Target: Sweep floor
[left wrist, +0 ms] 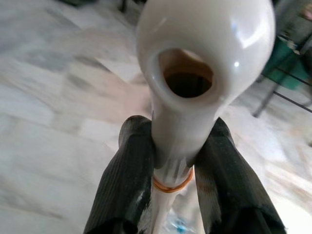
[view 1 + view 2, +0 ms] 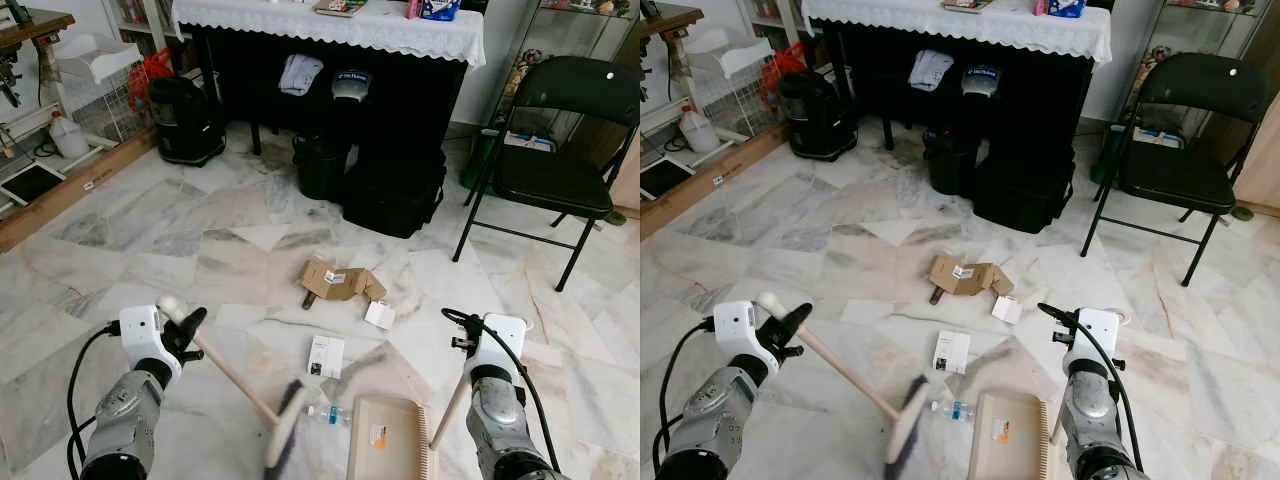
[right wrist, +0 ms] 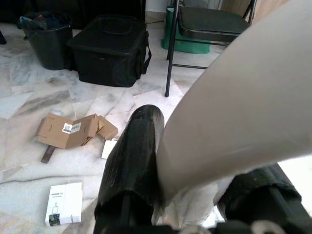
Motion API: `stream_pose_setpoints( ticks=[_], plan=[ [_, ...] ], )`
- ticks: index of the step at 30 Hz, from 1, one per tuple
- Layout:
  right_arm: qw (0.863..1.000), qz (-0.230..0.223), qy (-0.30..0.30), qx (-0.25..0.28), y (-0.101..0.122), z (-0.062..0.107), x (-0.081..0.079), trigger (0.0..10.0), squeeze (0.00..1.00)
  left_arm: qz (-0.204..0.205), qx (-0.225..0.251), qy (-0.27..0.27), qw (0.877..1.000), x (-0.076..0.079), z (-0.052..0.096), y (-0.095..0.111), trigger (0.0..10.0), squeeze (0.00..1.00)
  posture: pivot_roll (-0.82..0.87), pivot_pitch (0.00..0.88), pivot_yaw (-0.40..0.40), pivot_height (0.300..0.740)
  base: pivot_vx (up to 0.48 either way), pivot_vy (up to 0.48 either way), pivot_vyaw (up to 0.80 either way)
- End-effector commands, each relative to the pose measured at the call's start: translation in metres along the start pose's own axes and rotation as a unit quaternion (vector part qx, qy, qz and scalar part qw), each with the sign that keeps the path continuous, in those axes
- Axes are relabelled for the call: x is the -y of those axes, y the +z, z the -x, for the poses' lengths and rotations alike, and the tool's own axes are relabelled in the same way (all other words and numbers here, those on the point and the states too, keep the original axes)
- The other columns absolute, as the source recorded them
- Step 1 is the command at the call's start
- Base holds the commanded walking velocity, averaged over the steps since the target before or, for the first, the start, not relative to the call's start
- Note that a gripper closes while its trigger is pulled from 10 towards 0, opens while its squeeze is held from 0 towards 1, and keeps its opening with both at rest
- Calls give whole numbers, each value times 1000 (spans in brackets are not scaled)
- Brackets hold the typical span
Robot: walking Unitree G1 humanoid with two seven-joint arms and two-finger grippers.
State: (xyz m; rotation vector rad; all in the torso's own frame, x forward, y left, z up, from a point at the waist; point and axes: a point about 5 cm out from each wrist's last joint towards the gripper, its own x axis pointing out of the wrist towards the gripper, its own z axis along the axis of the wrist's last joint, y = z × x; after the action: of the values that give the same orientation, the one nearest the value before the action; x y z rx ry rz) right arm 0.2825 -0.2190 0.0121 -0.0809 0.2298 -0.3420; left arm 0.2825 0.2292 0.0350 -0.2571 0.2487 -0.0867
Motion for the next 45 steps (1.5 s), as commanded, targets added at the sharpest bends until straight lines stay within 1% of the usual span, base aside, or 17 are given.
stream_pose_setpoints(
  ticks=[1, 4, 9, 12, 17, 21, 24, 26, 27, 30, 33, 35, 39, 40, 43, 44, 45],
  plan=[
    [1000, 1, -6, 15, 5, -2, 5, 10000, 0, 23, -41, -46, 998, 11, 1, -14, 10000, 0, 100, 0, -23, 740, 0, 0, 0],
    [1000, 1, -7, 15, 5, -2, 5, 10000, 0, 27, -51, -61, 996, 14, 1, -16, 10000, 0, 103, 4, -20, 740, 0, 0, 0],
    [1000, -1, -8, 14, 4, -2, 5, 10000, 0, 89, -42, -97, 990, 19, 3, -10, 10000, 0, 106, 9, -19, 740, 0, 0, 0],
    [1000, -1, -7, 13, 4, -1, 4, 10000, 0, 113, -39, -121, 985, 19, 6, -5, 10000, 0, 108, 11, -19, 740, 0, 0, 0],
    [1000, -2, -7, 14, 4, -1, 4, 10000, 0, 125, -28, -145, 981, 22, 6, 4, 10000, 0, 112, 11, -14, 740, 0, 0, 0],
    [1000, -2, -6, 14, 4, -1, 3, 10000, 0, 133, -24, -172, 976, 28, 7, 13, 10000, 0, 112, 10, -14, 740, 0, 0, 0],
    [1000, -4, -6, 15, 5, -2, 2, 10000, 0, 122, -13, -164, 979, 27, 5, 18, 10000, 0, 113, 6, -13, 740, 0, 0, 0],
    [1000, -5, -7, 17, 6, -2, 2, 10000, 0, 110, 2, -147, 983, 25, 2, 24, 10000, 0, 113, 1, -12, 740, 0, 0, 0],
    [1000, -8, -8, 21, 8, -3, 2, 10000, 0, 98, 22, -125, 987, 22, -1, 32, 10000, 0, 112, 0, -11, 740, 0, 0, 0],
    [1000, -10, -8, 26, 10, -4, 2, 10000, 0, 87, 49, -97, 990, 18, -3, 41, 10000, 0, 112, 0, -11, 740, 0, 0, 0],
    [999, -14, -5, 32, 14, -6, 1, 10000, 0, 70, 77, -58, 993, 10, -6, 52, 10000, 0, 111, 0, -12, 740, 0, 0, 0],
    [999, -21, 3, 41, 18, -7, -3, 10000, 0, 63, 105, -17, 992, 1, -6, 62, 10000, 0, 110, 0, -11, 740, 0, 0, 0],
    [999, -26, 10, 43, 19, -7, -5, 10000, 0, 55, 127, 15, 990, -6, -5, 68, 10000, 0, 107, 0, -11, 740, 0, 0, 0],
    [999, -28, 13, 44, 20, -7, -6, 10000, 0, 46, 139, 44, 988, -12, -5, 72, 10000, 0, 104, 0, -11, 740, 0, 0, 0],
    [998, -30, 18, 46, 21, -7, -8, 10000, 0, 40, 157, 77, 984, -18, -4, 76, 10000, 0, 101, 0, -12, 740, 0, 0, 0],
    [998, -36, 22, 50, 22, -7, -10, 10000, 0, 30, 172, 107, 979, -23, -3, 81, 10000, 0, 101, 0, -12, 740, 0, 0, 0],
    [998, -36, 22, 50, 22, -7, -10, 10000, 0, 30, 172, 107, 979, -23, -3, 81, 10000, 0, 101, 0, -12, 740, 0, 0, 0]
  ],
)
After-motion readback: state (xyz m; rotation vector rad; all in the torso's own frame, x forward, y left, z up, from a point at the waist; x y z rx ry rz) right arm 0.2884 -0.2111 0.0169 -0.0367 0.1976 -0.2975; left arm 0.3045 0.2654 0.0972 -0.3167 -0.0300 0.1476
